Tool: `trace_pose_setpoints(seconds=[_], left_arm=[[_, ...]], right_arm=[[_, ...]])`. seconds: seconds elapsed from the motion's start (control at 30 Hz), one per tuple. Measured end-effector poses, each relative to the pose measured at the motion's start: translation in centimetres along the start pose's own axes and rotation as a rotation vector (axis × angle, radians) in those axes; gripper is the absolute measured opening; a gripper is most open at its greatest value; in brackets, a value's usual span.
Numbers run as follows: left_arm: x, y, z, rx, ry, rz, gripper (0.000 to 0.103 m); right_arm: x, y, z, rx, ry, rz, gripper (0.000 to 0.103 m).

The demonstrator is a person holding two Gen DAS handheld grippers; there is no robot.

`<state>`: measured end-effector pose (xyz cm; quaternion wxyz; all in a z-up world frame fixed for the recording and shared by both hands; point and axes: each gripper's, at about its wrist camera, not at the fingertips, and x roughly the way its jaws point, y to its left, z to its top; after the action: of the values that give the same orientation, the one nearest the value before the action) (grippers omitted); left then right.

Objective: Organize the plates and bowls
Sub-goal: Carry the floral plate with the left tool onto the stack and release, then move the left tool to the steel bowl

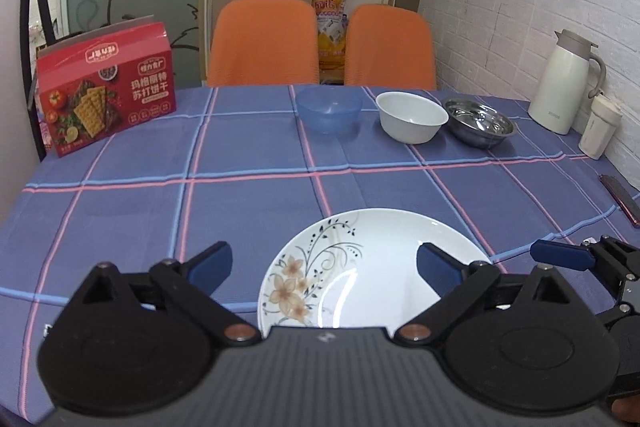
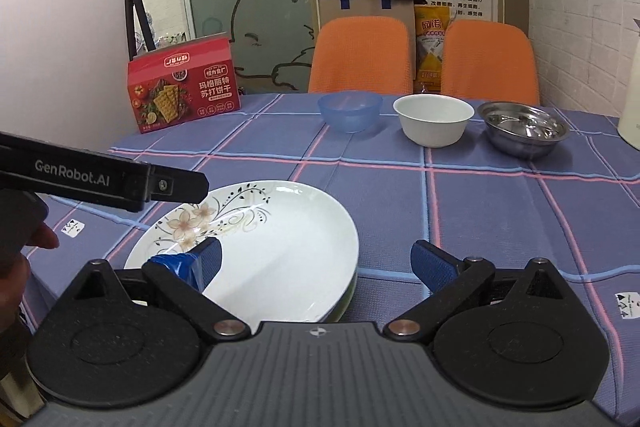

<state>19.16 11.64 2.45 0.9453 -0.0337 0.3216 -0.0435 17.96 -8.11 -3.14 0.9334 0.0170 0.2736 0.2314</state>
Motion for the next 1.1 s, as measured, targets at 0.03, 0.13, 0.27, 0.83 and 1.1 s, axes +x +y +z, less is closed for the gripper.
trace_pose_setpoints(seconds=[0.03, 0.13, 0.27, 0.83, 1.1], left_arm=[[0.3, -0.3, 0.2, 0.005, 0.005, -0.006, 0.098], [1.4, -1.2, 0.9, 0.006, 0.03, -0.044, 0.098], [3.3, -2.8, 1.9, 0.015, 0.058, -0.084, 0.098], [11.8, -10.6, 5.9, 0.141, 0.104, -0.059, 0.098], [13.5, -11.6, 6.6, 0.146, 0.113, 0.03, 0.098]], right_arm=[[0.1, -0.5, 0.1, 0.009, 0.004, -0.002, 0.089], [0.3, -2.7, 0.3, 0.056, 0.006, -0.027, 0.089], [0.0, -6.3, 0.5, 0.121, -0.008, -0.083, 0.089], [2.0, -16.2, -0.8, 0.278, 0.037, -0.202, 0.089], [2.3, -17.7, -0.3, 0.295, 0.021, -0.178, 0.089]])
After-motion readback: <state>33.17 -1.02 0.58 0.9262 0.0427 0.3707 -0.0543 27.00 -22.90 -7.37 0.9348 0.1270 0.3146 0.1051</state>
